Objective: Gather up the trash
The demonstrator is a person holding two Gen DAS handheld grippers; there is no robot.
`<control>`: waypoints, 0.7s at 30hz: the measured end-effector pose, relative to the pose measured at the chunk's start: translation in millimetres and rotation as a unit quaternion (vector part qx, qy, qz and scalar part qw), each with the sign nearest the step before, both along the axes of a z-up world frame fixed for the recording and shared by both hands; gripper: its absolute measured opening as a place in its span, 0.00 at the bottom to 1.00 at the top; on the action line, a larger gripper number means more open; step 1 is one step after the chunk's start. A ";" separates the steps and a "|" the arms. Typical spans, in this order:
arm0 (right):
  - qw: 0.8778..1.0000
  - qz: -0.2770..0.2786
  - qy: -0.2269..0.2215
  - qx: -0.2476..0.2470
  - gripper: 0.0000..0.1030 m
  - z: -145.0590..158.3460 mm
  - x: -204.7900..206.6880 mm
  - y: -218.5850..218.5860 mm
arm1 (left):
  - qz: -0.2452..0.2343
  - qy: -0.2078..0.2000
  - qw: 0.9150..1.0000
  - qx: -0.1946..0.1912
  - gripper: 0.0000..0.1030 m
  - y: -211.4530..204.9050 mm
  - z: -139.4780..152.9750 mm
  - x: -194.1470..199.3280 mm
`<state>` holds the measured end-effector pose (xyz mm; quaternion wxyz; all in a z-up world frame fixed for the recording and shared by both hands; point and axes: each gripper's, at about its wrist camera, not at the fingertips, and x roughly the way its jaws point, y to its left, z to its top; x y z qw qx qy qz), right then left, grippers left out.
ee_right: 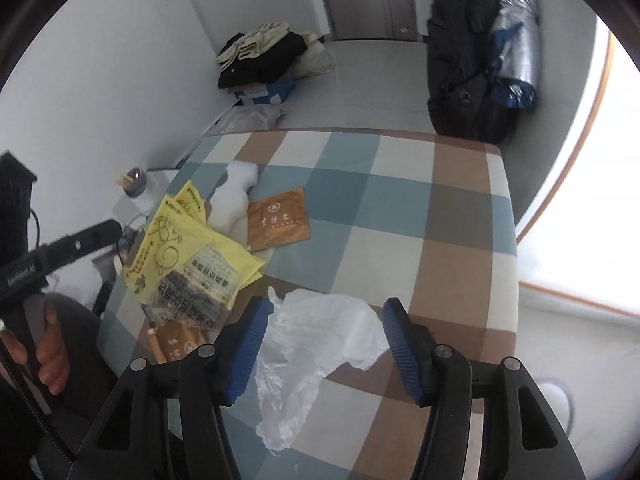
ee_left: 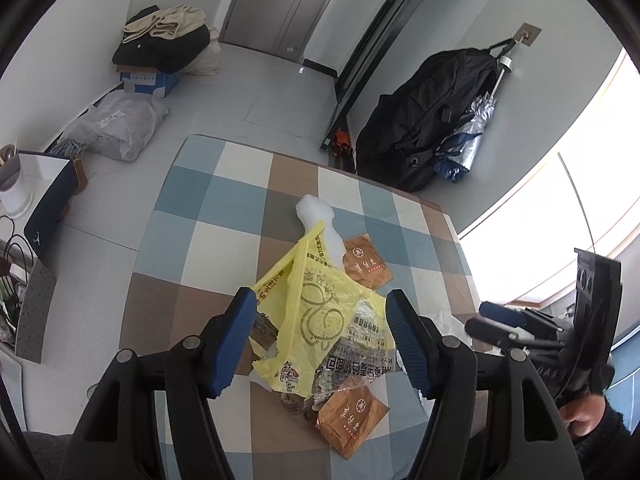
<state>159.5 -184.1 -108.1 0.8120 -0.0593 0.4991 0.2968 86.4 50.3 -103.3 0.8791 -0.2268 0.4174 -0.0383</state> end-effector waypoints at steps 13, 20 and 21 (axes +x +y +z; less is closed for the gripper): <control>0.980 0.113 -0.061 -0.155 0.46 -21.6 -31.4 59.2 | 0.018 0.002 0.999 -0.039 0.62 15.9 -1.1 2.6; 0.986 0.075 -0.043 -0.143 0.06 -21.9 -11.4 44.1 | 0.013 -0.002 1.000 -0.028 0.62 14.8 1.4 0.3; 0.989 0.066 -0.038 -0.129 0.06 -18.8 -8.6 39.3 | 0.011 -0.003 1.000 -0.026 0.62 14.2 1.1 0.1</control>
